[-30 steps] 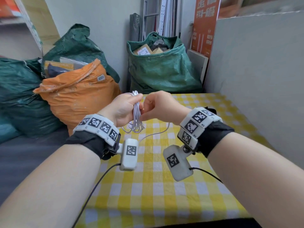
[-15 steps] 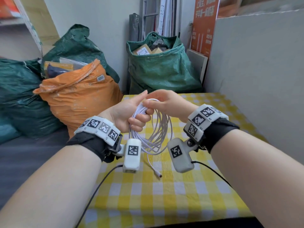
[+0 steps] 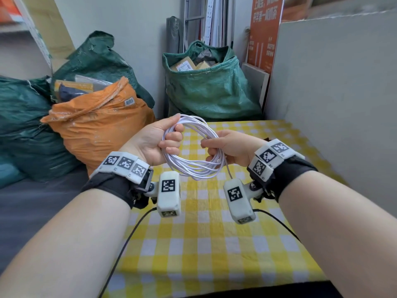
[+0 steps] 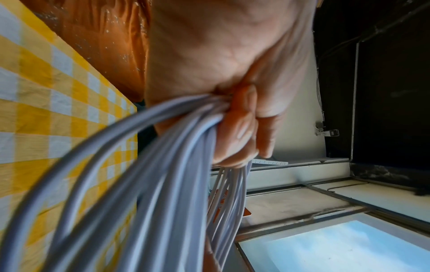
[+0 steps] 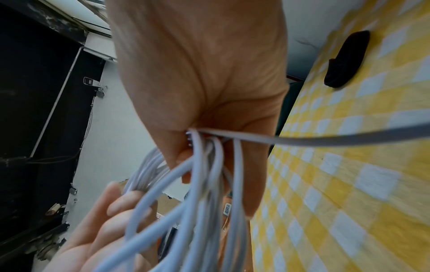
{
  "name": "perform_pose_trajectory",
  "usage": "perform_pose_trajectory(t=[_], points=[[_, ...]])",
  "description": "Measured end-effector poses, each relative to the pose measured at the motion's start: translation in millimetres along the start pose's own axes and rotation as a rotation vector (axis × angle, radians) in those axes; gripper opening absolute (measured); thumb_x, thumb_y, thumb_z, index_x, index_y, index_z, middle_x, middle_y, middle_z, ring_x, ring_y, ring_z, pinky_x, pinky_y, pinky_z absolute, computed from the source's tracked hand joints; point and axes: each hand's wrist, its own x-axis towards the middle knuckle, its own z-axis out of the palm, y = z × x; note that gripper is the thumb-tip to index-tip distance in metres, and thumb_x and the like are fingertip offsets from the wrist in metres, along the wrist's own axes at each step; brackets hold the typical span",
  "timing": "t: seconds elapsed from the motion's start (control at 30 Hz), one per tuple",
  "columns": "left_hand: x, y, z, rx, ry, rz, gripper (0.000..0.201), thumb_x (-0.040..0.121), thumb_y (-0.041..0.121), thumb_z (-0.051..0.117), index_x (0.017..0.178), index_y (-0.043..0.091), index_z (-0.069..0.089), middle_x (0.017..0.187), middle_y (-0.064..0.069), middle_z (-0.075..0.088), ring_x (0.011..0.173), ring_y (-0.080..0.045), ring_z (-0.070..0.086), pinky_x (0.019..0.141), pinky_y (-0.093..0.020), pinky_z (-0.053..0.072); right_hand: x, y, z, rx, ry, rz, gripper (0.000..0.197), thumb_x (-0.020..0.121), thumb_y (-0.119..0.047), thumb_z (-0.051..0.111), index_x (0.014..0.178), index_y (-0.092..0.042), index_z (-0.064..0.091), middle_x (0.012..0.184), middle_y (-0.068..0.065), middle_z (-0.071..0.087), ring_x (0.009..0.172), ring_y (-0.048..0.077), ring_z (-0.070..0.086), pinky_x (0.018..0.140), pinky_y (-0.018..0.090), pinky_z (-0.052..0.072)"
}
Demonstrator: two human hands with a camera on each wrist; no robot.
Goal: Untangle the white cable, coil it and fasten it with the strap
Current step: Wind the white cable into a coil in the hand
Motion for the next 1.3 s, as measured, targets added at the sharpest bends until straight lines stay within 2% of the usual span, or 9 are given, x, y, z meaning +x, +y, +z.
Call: perform_pose_trajectory(t=[0.13, 0.33, 0.53, 0.67, 0.77, 0.93, 1.07, 1.17, 1.3], points=[[-1.2, 1.0, -1.7, -0.011, 0.011, -0.039, 0.051, 0.083, 0.060, 0.040, 0.062, 0.014, 0.048, 0.038, 0.008, 0.029, 0.023, -0.004, 0.024, 0.030, -0.015, 0.024, 0.7, 1.3, 1.6, 0.014, 0.029, -0.019, 0.015, 0.096, -0.024, 0.054, 0.090, -0.011, 0.057, 0.058, -0.004, 0.050, 0.051, 0.012, 0.057, 0.054, 0.026, 0.052], [2.6, -2.3, 0.8, -0.013, 0.075, -0.035, 0.052, 0.097, 0.048, 0.033, 0.059, 0.015, 0.045, 0.038, 0.008, 0.028, 0.023, -0.005, 0.022, 0.031, -0.016, 0.020, 6.2, 1.2, 6.9, -0.081, 0.137, -0.024, 0.022, 0.096, -0.032, 0.052, 0.086, -0.012, 0.057, 0.056, -0.004, 0.041, 0.043, 0.011, 0.042, 0.047, 0.025, 0.042], [1.7, -2.8, 0.1, 0.032, 0.134, -0.017, 0.052, 0.098, 0.046, 0.033, 0.057, 0.016, 0.044, 0.037, 0.008, 0.027, 0.023, -0.006, 0.020, 0.030, -0.014, 0.020, 2.4, 7.9, -0.1, -0.072, 0.043, 0.022, 0.013, 0.092, -0.025, 0.060, 0.091, -0.012, 0.059, 0.067, -0.001, 0.061, 0.059, 0.013, 0.062, 0.059, 0.027, 0.055], [2.7, 1.0, -2.3, 0.013, 0.165, 0.012, 0.050, 0.098, 0.046, 0.032, 0.060, 0.016, 0.042, 0.037, 0.008, 0.026, 0.024, -0.006, 0.020, 0.030, -0.015, 0.020, 0.4, 10.7, -6.7, -0.106, 0.054, 0.093, 0.033, 0.090, -0.042, 0.059, 0.101, -0.011, 0.065, 0.078, 0.001, 0.067, 0.060, 0.011, 0.057, 0.055, 0.022, 0.048], [4.0, 4.6, -5.2, -0.013, 0.189, 0.037, 0.051, 0.098, 0.047, 0.031, 0.058, 0.017, 0.043, 0.038, 0.008, 0.025, 0.025, -0.006, 0.019, 0.030, -0.015, 0.020, 2.1, 14.6, -11.3, -0.168, 0.165, 0.103, 0.048, 0.086, -0.057, 0.055, 0.104, -0.013, 0.065, 0.074, -0.004, 0.067, 0.055, 0.009, 0.044, 0.052, 0.022, 0.038], [5.4, 10.1, -13.4, -0.087, 0.295, 0.101, 0.051, 0.099, 0.045, 0.030, 0.057, 0.018, 0.039, 0.035, 0.008, 0.025, 0.024, -0.007, 0.019, 0.032, -0.014, 0.019, 4.4, 23.4, -26.9, -0.191, 0.307, 0.129, 0.050, 0.077, -0.060, 0.065, 0.110, -0.022, 0.060, 0.079, -0.006, 0.067, 0.056, 0.009, 0.040, 0.053, 0.021, 0.037], [4.5, 11.4, -22.3, -0.125, 0.353, 0.131, 0.050, 0.099, 0.043, 0.030, 0.057, 0.017, 0.040, 0.034, 0.007, 0.025, 0.023, -0.007, 0.019, 0.031, -0.013, 0.020, 3.7, 28.7, -34.9, -0.066, 0.311, 0.154, 0.047, 0.073, -0.054, 0.072, 0.101, -0.018, 0.061, 0.078, -0.005, 0.065, 0.055, 0.007, 0.037, 0.053, 0.019, 0.037], [3.8, 10.8, -27.3, -0.142, 0.371, 0.130, 0.046, 0.098, 0.040, 0.031, 0.059, 0.018, 0.038, 0.033, 0.007, 0.025, 0.022, -0.007, 0.019, 0.031, -0.013, 0.020, 4.5, 31.9, -39.0, 0.107, 0.327, 0.101, 0.031, 0.076, -0.041, 0.075, 0.080, -0.018, 0.055, 0.072, -0.004, 0.062, 0.052, 0.007, 0.035, 0.048, 0.017, 0.035], [4.6, 6.6, -29.8, -0.135, 0.381, 0.119, 0.044, 0.098, 0.038, 0.031, 0.059, 0.018, 0.037, 0.033, 0.007, 0.024, 0.023, -0.007, 0.019, 0.031, -0.013, 0.020, 7.8, 32.8, -39.3, 0.192, 0.432, 0.063, 0.032, 0.080, -0.024, 0.075, 0.065, -0.019, 0.047, 0.071, -0.001, 0.063, 0.050, 0.008, 0.037, 0.045, 0.017, 0.036]])
